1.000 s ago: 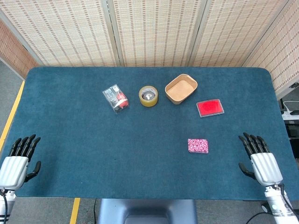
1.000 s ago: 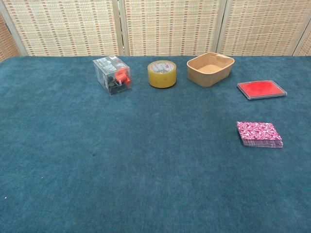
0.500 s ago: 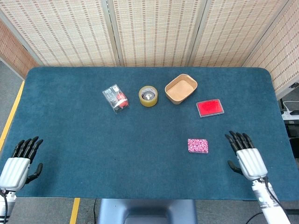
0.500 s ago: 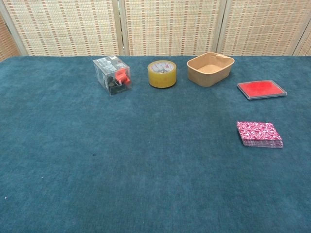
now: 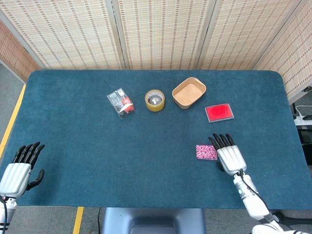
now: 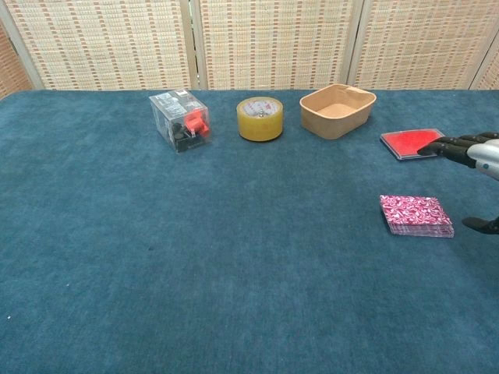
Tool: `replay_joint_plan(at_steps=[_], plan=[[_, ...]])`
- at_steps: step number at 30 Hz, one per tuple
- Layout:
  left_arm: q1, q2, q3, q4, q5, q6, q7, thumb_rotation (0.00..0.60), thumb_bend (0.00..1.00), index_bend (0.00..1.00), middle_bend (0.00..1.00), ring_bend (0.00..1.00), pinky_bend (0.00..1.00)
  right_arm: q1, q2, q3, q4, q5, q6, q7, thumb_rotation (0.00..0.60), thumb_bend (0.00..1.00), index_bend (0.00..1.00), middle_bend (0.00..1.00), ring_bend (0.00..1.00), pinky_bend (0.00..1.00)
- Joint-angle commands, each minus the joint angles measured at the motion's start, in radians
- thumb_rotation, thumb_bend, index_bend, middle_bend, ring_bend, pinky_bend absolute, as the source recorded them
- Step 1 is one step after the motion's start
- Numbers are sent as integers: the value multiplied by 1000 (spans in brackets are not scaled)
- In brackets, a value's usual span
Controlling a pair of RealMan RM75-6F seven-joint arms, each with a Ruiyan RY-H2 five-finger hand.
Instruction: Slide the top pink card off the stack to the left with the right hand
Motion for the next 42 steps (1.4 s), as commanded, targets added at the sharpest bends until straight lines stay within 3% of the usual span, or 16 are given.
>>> replay_joint_plan(at_steps=[1,9,16,42], plan=[[0,2,0,7,-2,-1,-13,600,469,0,0,0,15,38,-39,19,28,69,-28,-36,600,244,38,34,0,0],[6,-4,-7,2,-22,9,27,600,468,0,0,0,16,99,-42,21,29,232,-108,-66,600,243,78,69,0,0],[9,-3,-7,-8,-28,11,37,600,468,0,0,0,18,141,-45,5,23,297,-105,-103,600,244,114,94,0,0],[6,18,-2,-7,-33,-6,5,600,468,0,0,0,18,216,-109,-36,54,388,-15,-154,600,243,243,202,35,0]])
